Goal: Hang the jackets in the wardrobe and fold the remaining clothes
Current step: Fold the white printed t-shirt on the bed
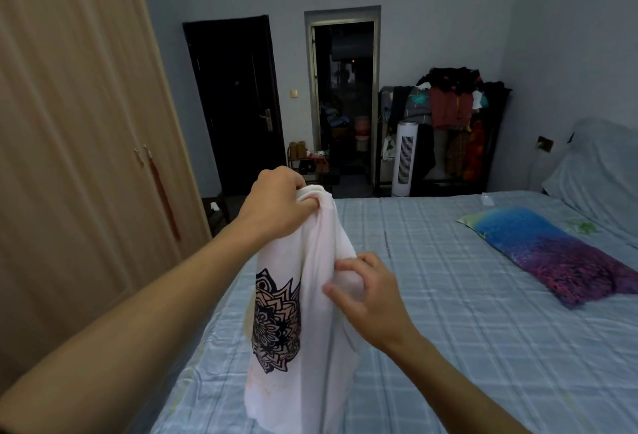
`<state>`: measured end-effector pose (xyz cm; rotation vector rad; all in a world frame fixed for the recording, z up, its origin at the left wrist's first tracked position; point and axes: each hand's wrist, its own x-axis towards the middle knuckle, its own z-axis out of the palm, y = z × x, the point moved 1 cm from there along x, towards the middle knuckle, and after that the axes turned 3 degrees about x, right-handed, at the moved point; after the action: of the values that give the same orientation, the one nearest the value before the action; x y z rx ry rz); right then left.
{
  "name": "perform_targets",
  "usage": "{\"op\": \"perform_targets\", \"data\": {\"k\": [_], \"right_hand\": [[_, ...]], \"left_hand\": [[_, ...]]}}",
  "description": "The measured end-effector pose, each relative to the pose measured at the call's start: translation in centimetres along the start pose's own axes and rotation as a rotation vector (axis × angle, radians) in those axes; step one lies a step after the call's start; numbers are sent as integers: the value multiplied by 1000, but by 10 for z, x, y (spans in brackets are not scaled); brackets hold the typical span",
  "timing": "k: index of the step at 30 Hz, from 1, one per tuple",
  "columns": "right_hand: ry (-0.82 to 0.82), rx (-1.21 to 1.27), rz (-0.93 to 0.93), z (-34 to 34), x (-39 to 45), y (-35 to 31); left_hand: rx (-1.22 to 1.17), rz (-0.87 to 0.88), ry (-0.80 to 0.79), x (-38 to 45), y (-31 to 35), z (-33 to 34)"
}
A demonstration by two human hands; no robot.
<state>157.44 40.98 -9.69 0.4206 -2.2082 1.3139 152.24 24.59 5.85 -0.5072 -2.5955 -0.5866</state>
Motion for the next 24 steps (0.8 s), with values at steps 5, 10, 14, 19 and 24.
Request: {"op": "perform_targets", "data": {"k": [5,10,14,19,24], "right_hand": [[62,-219,99,22,-3,-11],[156,-375,97,32,-7,-4],[188,-336,71,26,-8,5],[210,-228,19,4,-5,22],[203,-109,-100,-17,-4,36]], "left_hand": [[17,-42,11,3,12,11],[3,-67,7,5,11,13],[-51,-28,-26,2,3,9],[-103,81,-82,-4,-10,4],[-141,183,-66,-9,-18,1]]}}
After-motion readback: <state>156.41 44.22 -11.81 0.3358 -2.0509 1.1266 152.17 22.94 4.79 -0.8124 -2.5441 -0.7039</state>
